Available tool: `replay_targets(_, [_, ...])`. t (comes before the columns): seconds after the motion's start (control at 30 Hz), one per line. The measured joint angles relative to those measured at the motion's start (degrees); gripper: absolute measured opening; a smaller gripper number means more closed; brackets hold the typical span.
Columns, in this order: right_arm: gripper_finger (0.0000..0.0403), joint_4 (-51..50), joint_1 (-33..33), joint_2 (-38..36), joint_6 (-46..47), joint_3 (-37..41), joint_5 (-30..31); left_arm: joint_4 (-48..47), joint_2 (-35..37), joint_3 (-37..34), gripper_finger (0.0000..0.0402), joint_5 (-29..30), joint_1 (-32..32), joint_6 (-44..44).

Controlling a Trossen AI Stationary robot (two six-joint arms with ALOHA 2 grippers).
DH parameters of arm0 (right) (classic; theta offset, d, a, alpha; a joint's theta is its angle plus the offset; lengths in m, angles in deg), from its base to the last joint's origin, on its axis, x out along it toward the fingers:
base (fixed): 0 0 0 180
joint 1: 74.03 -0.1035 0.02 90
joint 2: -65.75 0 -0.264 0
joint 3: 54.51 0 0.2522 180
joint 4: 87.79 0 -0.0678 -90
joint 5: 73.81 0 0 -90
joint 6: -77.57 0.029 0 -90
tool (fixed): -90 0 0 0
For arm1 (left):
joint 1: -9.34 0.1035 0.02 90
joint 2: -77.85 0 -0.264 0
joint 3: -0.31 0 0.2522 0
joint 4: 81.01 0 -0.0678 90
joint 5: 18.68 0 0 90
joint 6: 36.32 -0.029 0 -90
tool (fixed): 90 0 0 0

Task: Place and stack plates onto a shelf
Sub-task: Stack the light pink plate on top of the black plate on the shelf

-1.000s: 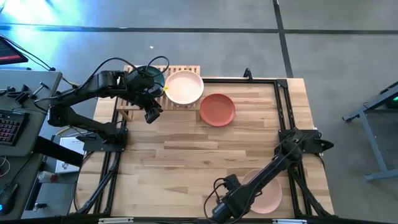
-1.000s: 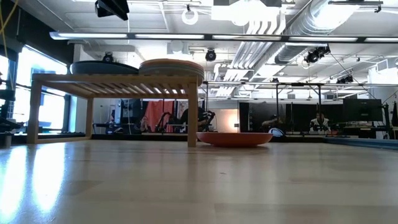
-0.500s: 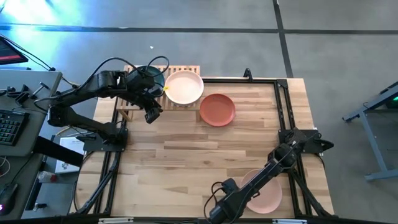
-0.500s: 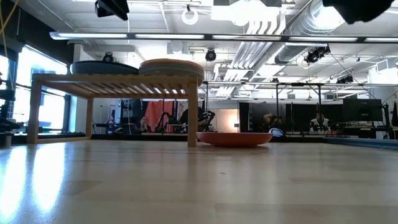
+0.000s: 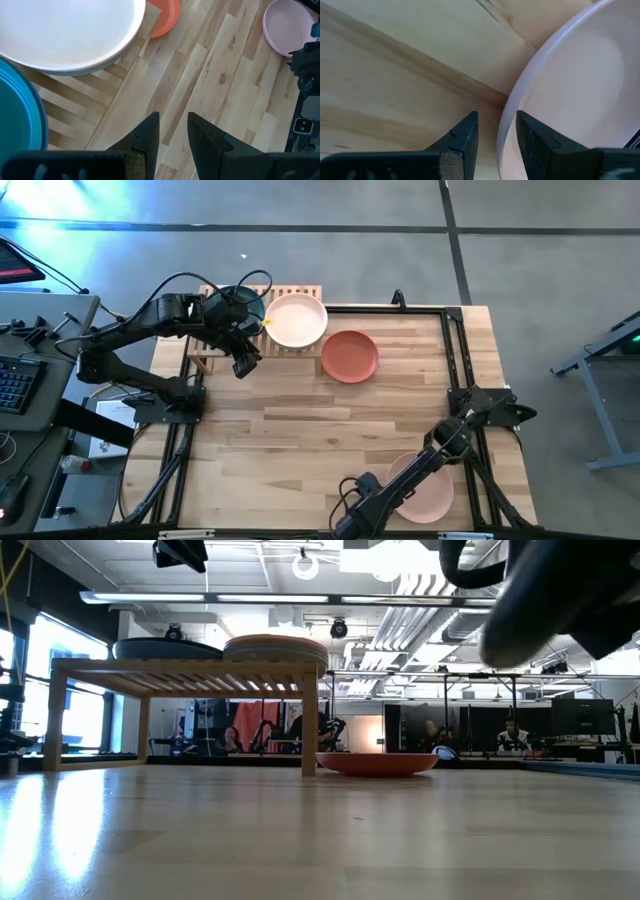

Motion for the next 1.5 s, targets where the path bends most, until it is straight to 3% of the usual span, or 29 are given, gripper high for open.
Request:
replay_targets(0.33, [0.0089, 0.4, 0.0, 0.9, -1.1, 0.0, 0.8, 0.0, 0.0, 0.0, 0.009, 0.0, 0.0, 0.0])
replay_targets(0.67, [0.0006, -0.9, 0.0, 0.9, -6.5, 0.0, -1.4, 0.0, 0.0, 0.0, 0.009, 0.0, 0.0, 0.0])
replay_targets(0.93, [0.0002, -1.0, 0.5, -0.5, -13.2, 0.0, -2.8, 0.0, 0.0, 0.0, 0.009, 0.0, 0.0, 0.0])
replay_targets(1.2, [0.0, -0.9, 1.3, -7.3, -13.4, 0.0, 7.4, 0.0, 0.0, 0.0, 0.009, 0.0, 0.0, 0.0])
replay_targets(1.5, [0.0, -1.0, 4.6, -14.3, -22.4, 0.0, 17.2, 0.0, 0.0, 0.0, 0.009, 0.0, 0.0, 0.0])
